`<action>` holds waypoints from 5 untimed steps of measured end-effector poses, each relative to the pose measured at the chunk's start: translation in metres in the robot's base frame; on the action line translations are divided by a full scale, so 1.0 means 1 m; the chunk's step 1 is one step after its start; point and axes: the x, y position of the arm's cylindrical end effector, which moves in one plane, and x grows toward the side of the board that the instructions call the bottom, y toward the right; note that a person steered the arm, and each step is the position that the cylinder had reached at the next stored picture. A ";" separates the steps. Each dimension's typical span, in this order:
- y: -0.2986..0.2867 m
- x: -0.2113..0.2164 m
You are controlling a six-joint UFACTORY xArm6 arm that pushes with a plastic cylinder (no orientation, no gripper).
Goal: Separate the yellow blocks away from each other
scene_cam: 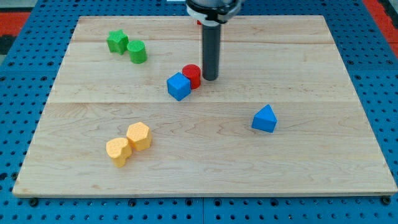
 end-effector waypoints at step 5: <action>-0.158 0.196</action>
